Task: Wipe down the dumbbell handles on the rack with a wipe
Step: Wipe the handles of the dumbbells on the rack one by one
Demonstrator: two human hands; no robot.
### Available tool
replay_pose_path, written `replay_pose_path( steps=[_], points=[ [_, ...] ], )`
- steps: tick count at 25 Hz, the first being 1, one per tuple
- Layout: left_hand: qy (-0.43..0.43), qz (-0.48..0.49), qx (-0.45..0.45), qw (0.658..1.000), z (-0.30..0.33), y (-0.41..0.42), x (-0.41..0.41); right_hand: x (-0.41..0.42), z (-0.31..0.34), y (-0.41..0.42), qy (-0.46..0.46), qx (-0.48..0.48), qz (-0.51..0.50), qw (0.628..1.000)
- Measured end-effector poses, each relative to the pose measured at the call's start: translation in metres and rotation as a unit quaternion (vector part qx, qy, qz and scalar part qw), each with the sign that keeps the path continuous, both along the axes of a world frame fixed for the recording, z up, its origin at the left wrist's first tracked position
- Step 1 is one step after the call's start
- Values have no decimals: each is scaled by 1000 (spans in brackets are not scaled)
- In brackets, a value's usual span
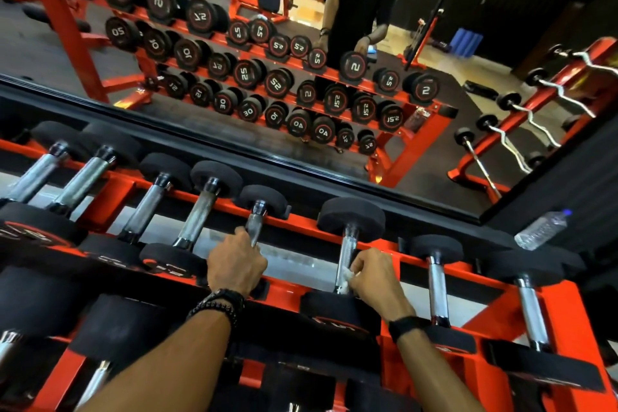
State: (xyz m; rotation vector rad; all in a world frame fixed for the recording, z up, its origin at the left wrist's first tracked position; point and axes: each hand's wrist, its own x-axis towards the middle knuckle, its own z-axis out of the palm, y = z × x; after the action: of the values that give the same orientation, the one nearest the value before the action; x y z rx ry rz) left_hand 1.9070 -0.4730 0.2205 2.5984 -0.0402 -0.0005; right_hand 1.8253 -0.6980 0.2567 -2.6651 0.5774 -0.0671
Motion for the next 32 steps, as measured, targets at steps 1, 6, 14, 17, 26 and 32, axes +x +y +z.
replay_pose_path(
  steps=[1,6,14,17,26,32],
  points=[
    [1,1,1,1000,0,0,0,4,-1,1,-32,4,-1,999],
    [-6,-1,1,1000,1,0,1,32,14,6,-193,28,31,980],
    [-1,2,7,1000,6,0,-2,6,-7,-3,-132,-10,66,989],
    [3,-1,-3,1000,9,0,-4,24,4,-5,-210,46,4,977],
    [3,3,4,1000,8,-2,-5,-10,-6,3,-140,118,-28,983],
    [-4,-3,-9,1000,3,-1,0,20,-3,-8,-235,166,-87,954]
  ],
)
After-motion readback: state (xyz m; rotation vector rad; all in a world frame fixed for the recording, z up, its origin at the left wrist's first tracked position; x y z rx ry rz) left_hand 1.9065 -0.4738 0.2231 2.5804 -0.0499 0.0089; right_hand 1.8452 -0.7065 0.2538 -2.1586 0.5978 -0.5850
